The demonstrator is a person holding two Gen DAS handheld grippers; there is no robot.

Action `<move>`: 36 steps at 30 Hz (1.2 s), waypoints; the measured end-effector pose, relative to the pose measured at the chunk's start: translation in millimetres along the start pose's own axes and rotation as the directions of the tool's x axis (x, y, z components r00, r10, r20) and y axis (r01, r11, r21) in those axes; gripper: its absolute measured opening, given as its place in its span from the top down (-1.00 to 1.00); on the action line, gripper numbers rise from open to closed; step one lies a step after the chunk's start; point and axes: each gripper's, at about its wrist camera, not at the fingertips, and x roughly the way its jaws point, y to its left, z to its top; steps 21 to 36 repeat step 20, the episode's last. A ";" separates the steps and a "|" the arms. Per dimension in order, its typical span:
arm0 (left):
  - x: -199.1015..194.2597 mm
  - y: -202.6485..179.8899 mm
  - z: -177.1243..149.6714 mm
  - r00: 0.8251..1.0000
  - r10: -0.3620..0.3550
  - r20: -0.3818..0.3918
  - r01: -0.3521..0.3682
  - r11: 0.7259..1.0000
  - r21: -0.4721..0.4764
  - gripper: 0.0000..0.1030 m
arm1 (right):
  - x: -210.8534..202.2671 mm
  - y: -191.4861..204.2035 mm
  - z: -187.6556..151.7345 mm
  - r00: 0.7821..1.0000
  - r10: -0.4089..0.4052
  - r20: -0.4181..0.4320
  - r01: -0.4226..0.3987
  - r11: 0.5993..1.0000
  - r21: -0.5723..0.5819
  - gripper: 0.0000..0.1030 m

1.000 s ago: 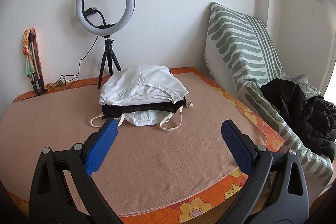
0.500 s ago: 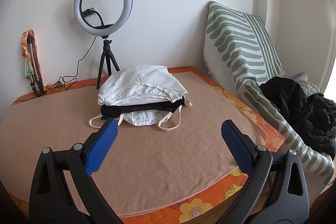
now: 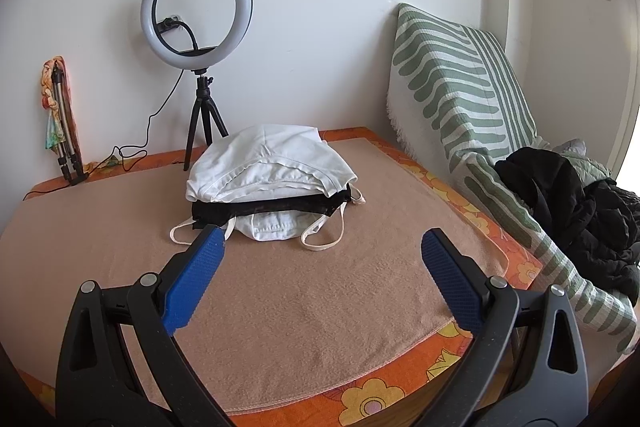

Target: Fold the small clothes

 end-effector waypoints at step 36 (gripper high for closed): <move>2.7 0.0 -5.7 1.000 0.001 -0.002 -0.001 1.000 -0.014 -1.00 | -3.4 2.0 -3.9 1.000 -0.005 -0.003 0.005 1.000 0.011 -0.95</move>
